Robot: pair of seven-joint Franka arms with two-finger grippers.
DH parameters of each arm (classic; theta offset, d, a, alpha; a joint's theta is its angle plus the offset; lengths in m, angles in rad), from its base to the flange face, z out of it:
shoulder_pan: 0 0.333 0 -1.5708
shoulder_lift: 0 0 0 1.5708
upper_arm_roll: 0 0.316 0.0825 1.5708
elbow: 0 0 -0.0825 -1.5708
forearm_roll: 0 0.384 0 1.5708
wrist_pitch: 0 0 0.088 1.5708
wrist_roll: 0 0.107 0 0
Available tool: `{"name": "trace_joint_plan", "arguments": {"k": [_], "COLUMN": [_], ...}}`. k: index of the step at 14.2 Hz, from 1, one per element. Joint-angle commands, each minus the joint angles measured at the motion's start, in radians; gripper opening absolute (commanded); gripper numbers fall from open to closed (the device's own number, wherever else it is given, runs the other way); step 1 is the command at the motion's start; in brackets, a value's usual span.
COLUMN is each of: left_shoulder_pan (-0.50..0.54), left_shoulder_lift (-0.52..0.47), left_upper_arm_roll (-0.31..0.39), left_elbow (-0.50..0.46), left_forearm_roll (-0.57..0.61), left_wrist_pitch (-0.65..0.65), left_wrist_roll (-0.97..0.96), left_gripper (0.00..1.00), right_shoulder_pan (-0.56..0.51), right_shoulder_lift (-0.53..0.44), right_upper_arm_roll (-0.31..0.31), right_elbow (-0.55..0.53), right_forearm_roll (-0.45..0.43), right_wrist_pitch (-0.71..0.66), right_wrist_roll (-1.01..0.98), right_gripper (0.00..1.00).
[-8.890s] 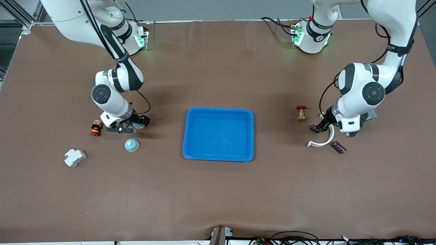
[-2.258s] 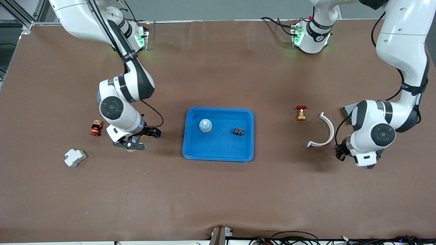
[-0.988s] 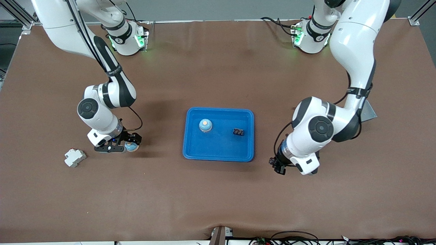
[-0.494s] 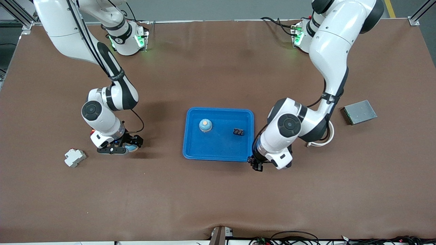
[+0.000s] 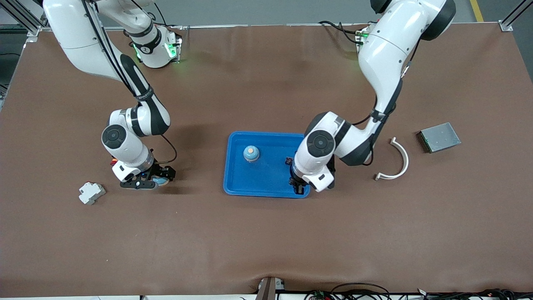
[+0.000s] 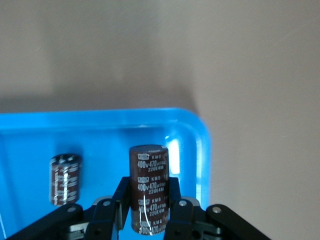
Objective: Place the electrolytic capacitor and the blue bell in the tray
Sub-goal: 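Lower the capacitor into the tray and open the left gripper, then carry the bell to the tray with the right gripper while the left arm retracts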
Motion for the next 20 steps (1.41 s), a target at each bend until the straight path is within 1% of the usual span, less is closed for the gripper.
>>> {"name": "trace_joint_plan", "arguments": {"k": [1,2,3,4,5,6,7,8,10,11,13,14,16,18,20], "left_shoulder_pan": [-0.045,-0.047,-0.047,-0.045,-0.044,-0.044,-0.035,-0.033,-0.035,-0.03,-0.021,-0.003,0.065,0.109,0.18], "left_shoulder_lift": [0.008,0.014,0.019,0.026,0.028,0.026,0.02,0.013,-0.016,-0.039,-0.093,-0.117,-0.168,-0.217,-0.272], "left_upper_arm_roll": [0.024,0.027,0.027,0.027,0.027,0.028,0.028,0.03,0.071,0.083,0.122,0.129,0.13,0.13,0.123], "left_elbow": [-0.004,0.002,0.002,0.003,0.002,0.003,0.006,0.011,0.02,0.022,0.022,0.022,0.016,0.02,0.014], "left_forearm_roll": [0.019,0.019,0.019,0.019,0.02,0.02,0.02,0.019,0.02,0.02,0.019,0.011,0.02,0.019,0.011], "left_wrist_pitch": [-0.006,-0.006,-0.006,-0.006,-0.004,-0.006,-0.006,-0.006,-0.007,-0.013,-0.068,-0.087,-0.102,-0.18,-0.266], "left_wrist_roll": [-0.04,-0.04,-0.034,-0.029,-0.026,-0.013,0.003,0.011,0.029,0.061,0.234,0.324,0.466,0.623,0.848], "left_gripper": [0.0,0.0,0.0,0.06,0.46,0.99,1.0,1.0,1.0,1.0,1.0,1.0,1.0,1.0,1.0], "right_shoulder_pan": [-0.015,-0.017,-0.017,-0.015,-0.012,-0.006,-0.005,0.0,0.018,0.034,0.078,0.103,0.164,0.224,0.282], "right_shoulder_lift": [0.01,0.01,0.01,0.008,0.007,0.002,-0.002,-0.007,-0.012,-0.022,-0.038,-0.038,-0.036,-0.025,0.026], "right_upper_arm_roll": [0.016,0.016,0.016,0.017,0.017,0.017,0.022,0.025,0.026,0.026,0.026,0.026,0.026,0.026,0.025], "right_elbow": [0.013,0.013,0.013,0.011,0.013,0.014,0.017,0.042,0.097,0.12,0.155,0.181,0.238,0.289,0.359], "right_forearm_roll": [-0.018,-0.02,-0.02,-0.02,-0.018,-0.018,-0.017,-0.009,-0.005,-0.005,-0.005,-0.005,-0.005,-0.005,-0.006], "right_wrist_pitch": [-0.004,-0.007,-0.012,-0.012,-0.013,-0.015,-0.035,-0.085,-0.202,-0.237,-0.303,-0.337,-0.391,-0.4,-0.403], "right_wrist_roll": [-0.004,-0.006,-0.01,-0.021,-0.022,-0.015,-0.01,-0.007,0.051,0.086,0.167,0.222,0.35,0.478,0.591], "right_gripper": [0.61,0.54,0.4,0.11,0.0,0.0,0.0,0.0,0.0,0.0,0.0,0.0,0.0,0.0,0.0]}}
